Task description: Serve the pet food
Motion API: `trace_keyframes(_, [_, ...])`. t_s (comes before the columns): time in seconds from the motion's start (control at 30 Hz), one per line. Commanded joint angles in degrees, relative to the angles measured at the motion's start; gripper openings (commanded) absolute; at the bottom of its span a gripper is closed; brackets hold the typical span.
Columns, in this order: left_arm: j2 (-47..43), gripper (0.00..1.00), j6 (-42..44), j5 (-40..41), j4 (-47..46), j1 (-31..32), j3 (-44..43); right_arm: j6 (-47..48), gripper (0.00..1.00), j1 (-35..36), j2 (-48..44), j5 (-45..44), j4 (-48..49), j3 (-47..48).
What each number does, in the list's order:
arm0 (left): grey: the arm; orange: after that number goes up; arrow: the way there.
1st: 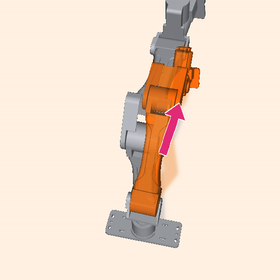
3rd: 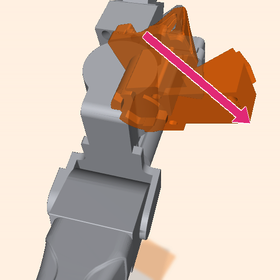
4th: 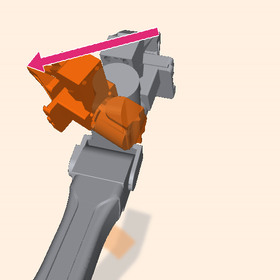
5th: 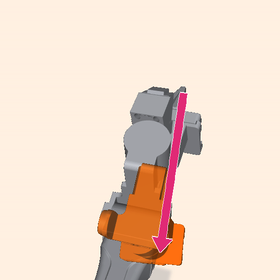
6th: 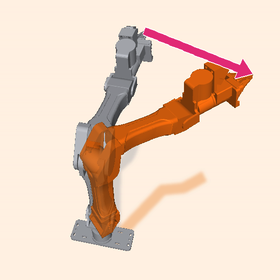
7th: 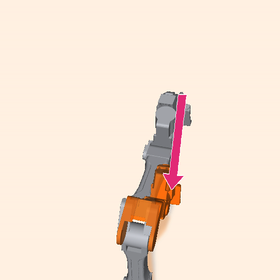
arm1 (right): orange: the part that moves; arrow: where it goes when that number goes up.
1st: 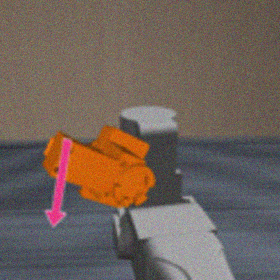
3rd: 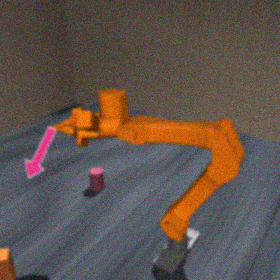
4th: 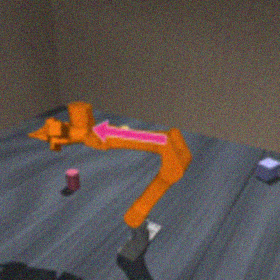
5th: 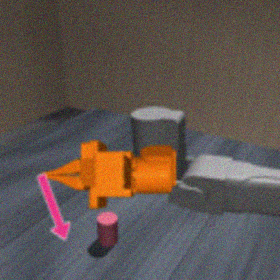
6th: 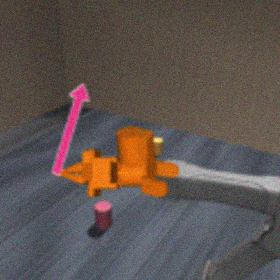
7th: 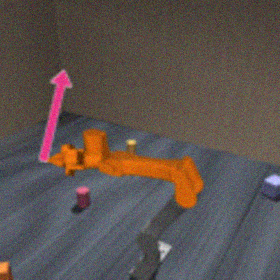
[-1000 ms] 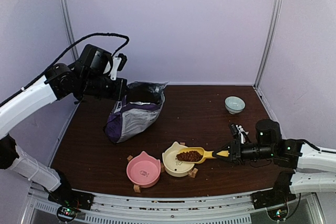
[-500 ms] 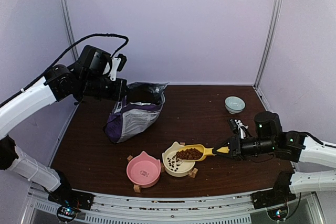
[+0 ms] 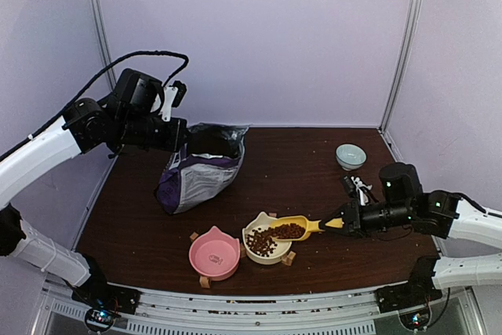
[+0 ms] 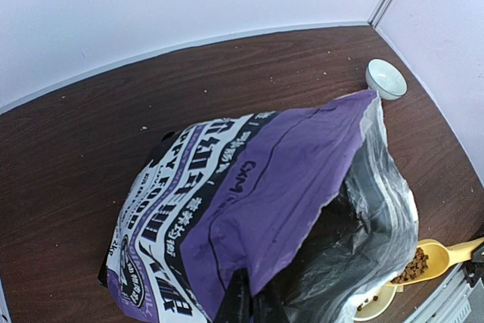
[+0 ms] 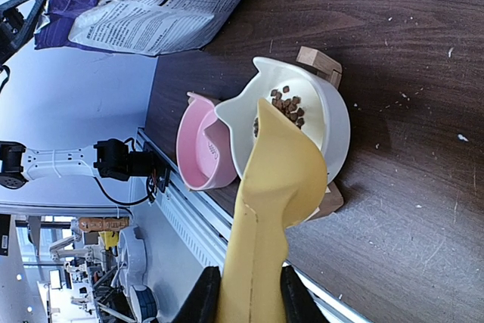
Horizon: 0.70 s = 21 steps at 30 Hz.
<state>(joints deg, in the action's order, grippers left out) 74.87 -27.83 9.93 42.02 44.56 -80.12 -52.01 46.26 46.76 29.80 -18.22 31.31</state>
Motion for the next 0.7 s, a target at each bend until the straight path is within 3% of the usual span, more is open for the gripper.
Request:
trace_keyframes(0.0, [-1.5, 0.00, -0.1, -0.3, -1.1, -0.6, 0.6, 2.0, 0.12, 0.3, 0.0, -1.4, -1.7, 3.0])
trace_keyframes(0.67, [-1.5, 0.00, 0.2, -0.7, -1.2, -0.7, 0.5, 10.5, 0.13, 1.2, 2.8, -6.2, -15.8, 13.4])
